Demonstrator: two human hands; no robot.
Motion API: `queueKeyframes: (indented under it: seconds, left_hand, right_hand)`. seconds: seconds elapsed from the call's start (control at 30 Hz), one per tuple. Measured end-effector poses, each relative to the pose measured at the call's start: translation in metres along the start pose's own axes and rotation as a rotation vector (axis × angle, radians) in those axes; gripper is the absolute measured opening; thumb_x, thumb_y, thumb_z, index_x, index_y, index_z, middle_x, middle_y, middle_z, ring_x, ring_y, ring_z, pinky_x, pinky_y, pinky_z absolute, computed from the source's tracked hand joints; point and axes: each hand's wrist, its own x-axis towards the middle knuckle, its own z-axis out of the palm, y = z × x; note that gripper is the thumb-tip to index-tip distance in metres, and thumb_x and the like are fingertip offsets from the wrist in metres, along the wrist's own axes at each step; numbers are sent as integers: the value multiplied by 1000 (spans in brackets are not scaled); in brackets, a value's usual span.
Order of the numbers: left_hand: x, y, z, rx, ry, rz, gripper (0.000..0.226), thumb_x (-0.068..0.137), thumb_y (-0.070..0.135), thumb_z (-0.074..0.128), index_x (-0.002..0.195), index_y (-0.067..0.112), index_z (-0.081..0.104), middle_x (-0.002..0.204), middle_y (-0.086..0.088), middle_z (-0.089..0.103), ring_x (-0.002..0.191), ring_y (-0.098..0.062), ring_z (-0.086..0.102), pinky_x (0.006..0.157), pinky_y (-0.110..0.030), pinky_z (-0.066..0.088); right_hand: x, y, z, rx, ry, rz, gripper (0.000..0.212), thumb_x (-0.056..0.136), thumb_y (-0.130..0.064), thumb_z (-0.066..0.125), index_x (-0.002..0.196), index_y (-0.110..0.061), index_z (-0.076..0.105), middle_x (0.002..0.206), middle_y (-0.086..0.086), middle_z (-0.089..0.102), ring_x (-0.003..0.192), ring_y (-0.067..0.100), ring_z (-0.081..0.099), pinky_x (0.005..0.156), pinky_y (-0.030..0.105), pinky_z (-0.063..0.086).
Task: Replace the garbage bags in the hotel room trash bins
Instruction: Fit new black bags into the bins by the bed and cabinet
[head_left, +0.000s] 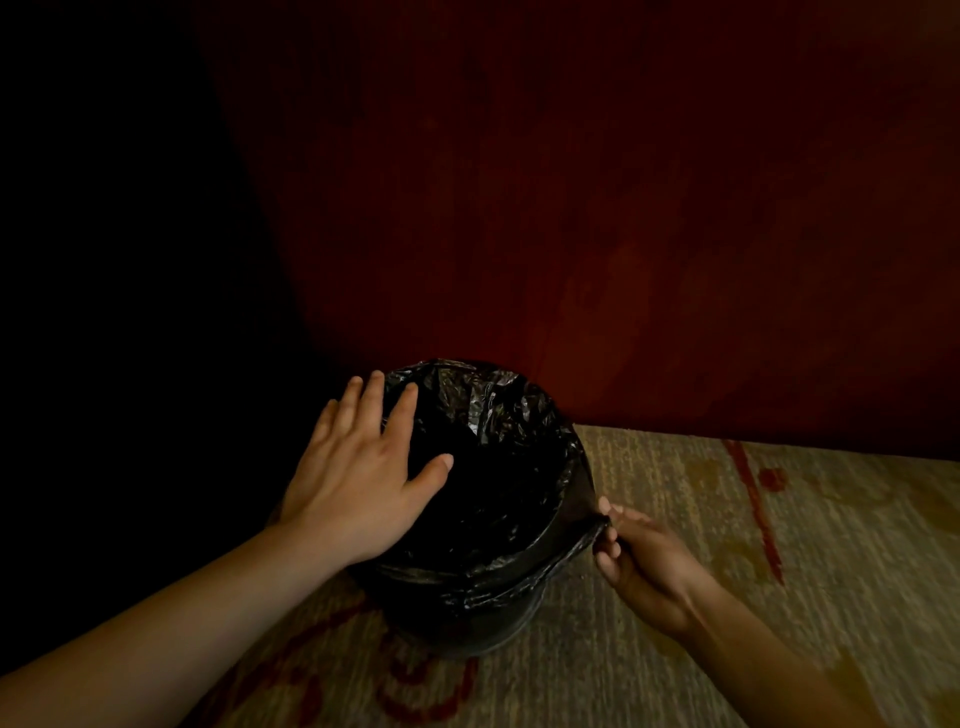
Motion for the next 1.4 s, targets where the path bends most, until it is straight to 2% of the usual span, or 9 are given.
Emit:
queueKeyframes:
  seconds: [0.1,0.23,0.4,0.57,0.77,0.87,1.03,1.23,1.4]
  left_hand:
    - [-1,0,-1,13,-1,9,86,90,74,14,158,25,-7,166,-9,-14,153,-25,-13,123,-42,-1]
    - [-2,-2,-1,25,2,13,86,89,75,10,157,25,-7,166,-9,-13,153,-25,-12,123,-42,0]
    - [-1,-2,-1,9,-1,12,86,89,75,12,157,26,-5,166,-9,-13,153,-25,-12,123,-42,0]
    - [-3,-2,-1,6,-3,21,85,90,74,13,158,26,-5,166,-9,-13,153,-26,-12,123,-43,0]
    - [-3,-3,3,27,11,26,91,84,79,2,158,26,-4,166,-9,-10,153,-26,-10,124,-43,3]
    - [-3,-3,3,26,17,23,98,77,80,-8,158,26,-2,166,-9,-8,153,-27,-8,124,-44,4]
    - [-5,-3,1,36,8,22,99,74,79,-11,158,27,-2,166,-9,-11,153,-26,-11,123,-43,1]
    - [-5,-4,0,40,0,28,98,76,78,-10,158,27,3,166,-10,-9,153,-27,-9,123,-43,2]
    - [-2,-2,-1,52,-12,33,100,74,77,-12,158,26,3,166,-11,-8,153,-28,-8,124,-44,3]
  right_hand:
    - [-4,1,-5,3,-27,-1,27,84,-25,65,68,-3,59,59,6,49,49,10,54,52,26,60]
    - [-10,0,-17,-44,-111,13,45,59,-7,91,96,8,69,73,14,61,62,18,64,65,37,63]
    - [-9,1,-12,-269,-63,-65,12,82,-10,66,83,1,62,69,11,53,58,16,57,65,36,61]
    - [-12,11,-10,30,-120,-17,33,97,-19,54,67,-8,53,74,8,54,74,20,55,80,42,55]
    - [-5,8,13,166,70,0,28,78,-6,60,53,-12,51,71,8,58,69,19,57,58,27,52]
    - [0,3,21,134,162,23,43,89,-4,56,47,-12,51,63,6,53,55,15,54,41,21,47]
    - [0,5,19,139,145,85,13,98,-11,56,93,-5,67,63,4,47,46,11,56,42,21,53]
    - [-6,-3,24,-552,212,-241,14,95,-6,63,84,-1,57,62,13,60,45,19,55,43,30,52]
    - [-6,-5,25,-766,160,-451,10,96,0,58,95,-1,49,56,8,57,39,21,49,40,33,48]
